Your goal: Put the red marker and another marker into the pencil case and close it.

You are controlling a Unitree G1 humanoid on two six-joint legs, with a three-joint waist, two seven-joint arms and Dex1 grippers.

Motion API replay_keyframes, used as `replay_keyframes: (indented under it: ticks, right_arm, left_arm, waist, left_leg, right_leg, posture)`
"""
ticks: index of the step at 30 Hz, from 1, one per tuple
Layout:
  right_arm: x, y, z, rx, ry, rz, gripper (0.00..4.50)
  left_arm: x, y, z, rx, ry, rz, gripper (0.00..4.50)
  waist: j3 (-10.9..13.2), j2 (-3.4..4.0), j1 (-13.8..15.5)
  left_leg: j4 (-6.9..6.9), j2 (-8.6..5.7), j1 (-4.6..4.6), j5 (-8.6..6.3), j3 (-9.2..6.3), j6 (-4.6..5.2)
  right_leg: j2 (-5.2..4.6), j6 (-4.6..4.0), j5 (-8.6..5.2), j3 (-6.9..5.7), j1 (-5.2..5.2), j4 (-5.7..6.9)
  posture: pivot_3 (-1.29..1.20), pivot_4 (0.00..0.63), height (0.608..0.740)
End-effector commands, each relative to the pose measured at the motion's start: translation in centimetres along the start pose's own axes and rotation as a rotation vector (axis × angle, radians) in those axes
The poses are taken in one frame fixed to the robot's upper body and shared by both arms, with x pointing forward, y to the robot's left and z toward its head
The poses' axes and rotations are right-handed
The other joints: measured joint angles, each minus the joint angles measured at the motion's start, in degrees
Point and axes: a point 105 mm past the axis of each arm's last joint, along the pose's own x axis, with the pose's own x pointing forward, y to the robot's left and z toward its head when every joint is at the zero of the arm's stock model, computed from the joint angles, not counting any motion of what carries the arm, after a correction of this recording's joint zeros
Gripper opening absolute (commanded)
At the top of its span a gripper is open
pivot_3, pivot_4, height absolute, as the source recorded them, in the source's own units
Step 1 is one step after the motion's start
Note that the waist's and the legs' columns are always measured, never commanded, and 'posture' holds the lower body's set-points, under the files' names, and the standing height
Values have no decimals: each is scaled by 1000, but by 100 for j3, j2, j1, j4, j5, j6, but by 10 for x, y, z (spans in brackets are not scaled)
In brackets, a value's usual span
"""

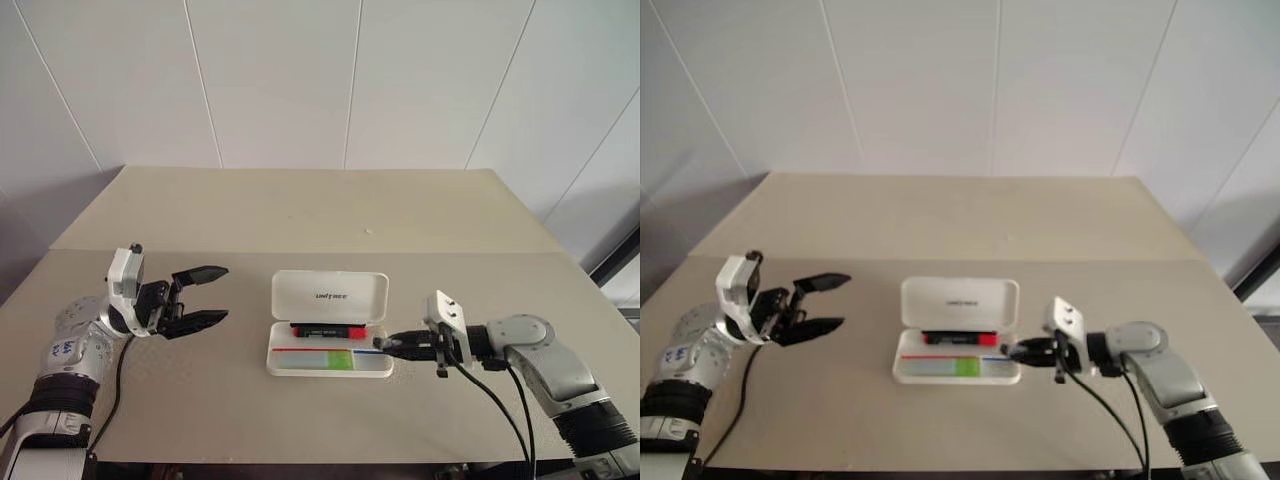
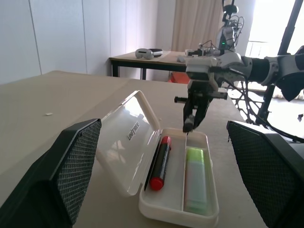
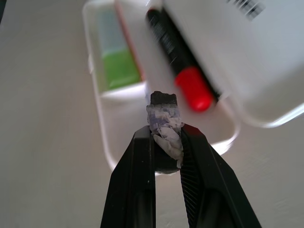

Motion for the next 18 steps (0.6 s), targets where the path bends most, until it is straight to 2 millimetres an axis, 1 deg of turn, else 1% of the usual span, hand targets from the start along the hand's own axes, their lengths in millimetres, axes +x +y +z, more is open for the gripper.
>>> replay_keyframes:
  ticks: [1, 12, 16, 18]
  right_arm:
    - [-3, 1, 17, -74, -10, 24, 1116]
    - [8, 6, 25, -84, -32, 34, 1116]
    - [16, 10, 26, -83, -48, 50, 1116]
    - [18, 10, 24, -83, -45, 46, 1831]
  left_arm:
    - [-2, -14, 5, 4, -17, -122, 4500]
    - [-2, -18, 2, -14, -4, -131, 4500]
    - [-2, -17, 1, -13, -4, -130, 4500]
    - [-2, -17, 1, -13, -4, -128, 4500]
  waist:
    - [0, 0, 2]
    - [0, 0, 25]
    - [0, 0, 25]
    - [0, 0, 26]
  left_leg:
    - [3, 0, -6, 1, 0, -1]
    - [11, -1, -11, 5, 0, -8]
    - [11, -1, -12, 5, 0, -8]
    - [11, -1, -12, 5, 0, -8]
  right_leg:
    - [0, 0, 0, 0, -10, 7]
    - [2, -3, -2, 3, -22, 27]
    - [2, -3, -2, 2, -22, 26]
    - [2, -3, -2, 2, -22, 27]
  posture:
    - [0, 150, 740]
    - [0, 150, 740]
    - [0, 150, 740]
    - [0, 150, 740]
